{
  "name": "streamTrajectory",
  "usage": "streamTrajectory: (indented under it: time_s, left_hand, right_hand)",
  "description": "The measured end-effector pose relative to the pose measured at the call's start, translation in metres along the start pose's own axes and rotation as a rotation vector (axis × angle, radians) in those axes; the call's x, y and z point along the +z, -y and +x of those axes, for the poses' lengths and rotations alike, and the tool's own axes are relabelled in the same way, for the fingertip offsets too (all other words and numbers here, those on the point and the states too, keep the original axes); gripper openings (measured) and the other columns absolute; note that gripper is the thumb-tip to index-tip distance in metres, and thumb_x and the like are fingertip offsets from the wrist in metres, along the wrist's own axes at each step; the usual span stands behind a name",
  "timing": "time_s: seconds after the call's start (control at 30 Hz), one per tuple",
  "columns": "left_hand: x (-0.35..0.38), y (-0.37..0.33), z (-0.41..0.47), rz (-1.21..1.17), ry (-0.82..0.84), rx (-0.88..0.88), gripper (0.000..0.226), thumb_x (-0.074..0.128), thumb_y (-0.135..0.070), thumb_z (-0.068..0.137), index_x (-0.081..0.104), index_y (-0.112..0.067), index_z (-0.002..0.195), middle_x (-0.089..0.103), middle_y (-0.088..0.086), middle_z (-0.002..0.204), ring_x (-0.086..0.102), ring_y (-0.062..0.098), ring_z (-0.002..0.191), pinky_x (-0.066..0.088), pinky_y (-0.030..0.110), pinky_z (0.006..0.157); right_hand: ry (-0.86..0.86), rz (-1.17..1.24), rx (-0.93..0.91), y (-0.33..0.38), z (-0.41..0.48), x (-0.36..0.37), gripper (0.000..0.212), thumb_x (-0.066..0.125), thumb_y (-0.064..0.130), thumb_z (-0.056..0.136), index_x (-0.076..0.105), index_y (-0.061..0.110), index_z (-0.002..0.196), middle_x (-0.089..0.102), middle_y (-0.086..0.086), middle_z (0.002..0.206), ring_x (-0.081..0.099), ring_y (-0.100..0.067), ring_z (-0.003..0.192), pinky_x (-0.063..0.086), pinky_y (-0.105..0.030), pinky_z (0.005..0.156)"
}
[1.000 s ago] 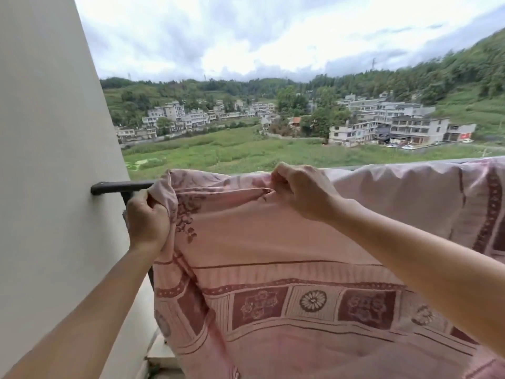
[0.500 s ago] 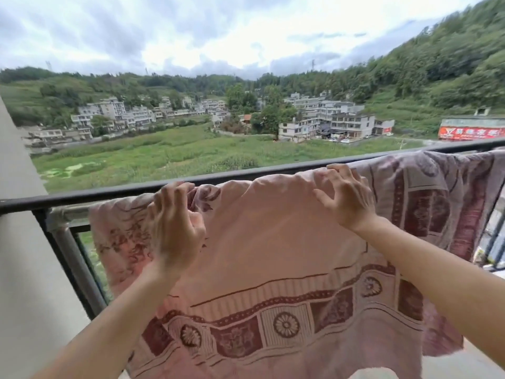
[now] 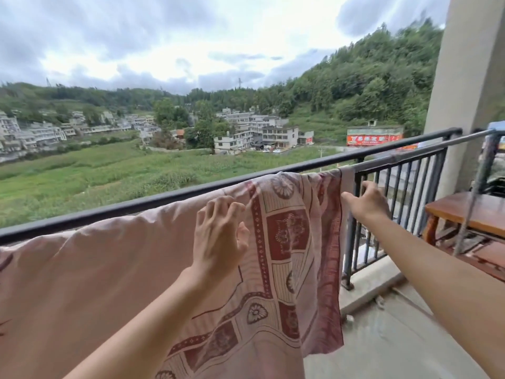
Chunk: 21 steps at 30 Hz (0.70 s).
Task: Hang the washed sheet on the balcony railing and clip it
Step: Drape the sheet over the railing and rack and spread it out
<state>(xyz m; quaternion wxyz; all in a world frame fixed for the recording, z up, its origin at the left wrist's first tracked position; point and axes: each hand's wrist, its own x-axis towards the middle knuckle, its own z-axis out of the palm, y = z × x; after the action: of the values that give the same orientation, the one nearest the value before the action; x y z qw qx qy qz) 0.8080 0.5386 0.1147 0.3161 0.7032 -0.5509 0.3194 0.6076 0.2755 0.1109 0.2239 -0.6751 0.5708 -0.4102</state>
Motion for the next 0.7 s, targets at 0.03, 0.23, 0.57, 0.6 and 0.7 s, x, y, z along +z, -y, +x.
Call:
streamTrajectory:
  time_s: [0.03, 0.23, 0.57, 0.6, 0.7]
  left_hand:
    - [0.014, -0.008, 0.009, -0.014, 0.003, 0.002, 0.027, 0.069, -0.013, 0.075, 0.063, -0.012, 0.101, 0.056, 0.005, 0.11, 0.052, 0.024, 0.103, 0.045, 0.04, 0.089]
    - [0.087, -0.053, 0.042, -0.007, -0.005, -0.003, 0.02, 0.07, -0.017, 0.076, 0.067, -0.013, 0.096, 0.058, 0.005, 0.111, 0.053, 0.024, 0.106, 0.043, 0.039, 0.092]
    - [0.125, -0.07, 0.067, 0.121, 0.045, -0.07, 0.019, 0.073, -0.026, 0.078, 0.068, -0.013, 0.091, 0.057, 0.002, 0.107, 0.054, 0.023, 0.104, 0.042, 0.036, 0.094]
    - [0.126, -0.066, 0.069, 0.134, 0.055, -0.068, 0.021, 0.072, -0.029, 0.078, 0.068, -0.013, 0.092, 0.057, 0.002, 0.107, 0.054, 0.022, 0.104, 0.042, 0.036, 0.095]
    - [0.129, -0.057, 0.075, 0.176, 0.112, -0.075, 0.044, 0.065, -0.051, 0.079, 0.066, -0.014, 0.102, 0.055, 0.0, 0.108, 0.052, 0.022, 0.105, 0.041, 0.038, 0.097]
  right_hand:
    - [0.039, 0.028, 0.022, -0.002, 0.014, 0.001, 0.075, 0.066, 0.045, 0.085, 0.035, 0.009, 0.143, 0.043, -0.017, 0.143, 0.044, -0.036, 0.128, 0.039, -0.042, 0.101]
    - [0.437, 0.397, 0.145, -0.005, 0.084, 0.042, 0.049, 0.072, 0.037, 0.083, 0.057, 0.014, 0.124, 0.069, -0.006, 0.111, 0.065, -0.024, 0.097, 0.051, -0.032, 0.073]
    - [0.306, 0.486, 0.206, 0.022, 0.112, 0.064, 0.042, 0.076, 0.035, 0.079, 0.054, 0.008, 0.1, 0.062, -0.002, 0.103, 0.061, -0.023, 0.092, 0.053, -0.039, 0.087]
    - [0.378, 0.498, 0.216, 0.023, 0.111, 0.072, 0.04, 0.077, 0.034, 0.078, 0.06, 0.004, 0.099, 0.066, -0.005, 0.101, 0.064, -0.024, 0.091, 0.055, -0.039, 0.084]
    - [0.537, 0.615, 0.033, 0.051, 0.09, 0.07, 0.017, 0.073, 0.02, 0.084, 0.072, 0.003, 0.084, 0.071, -0.014, 0.088, 0.066, -0.025, 0.079, 0.054, -0.036, 0.073]
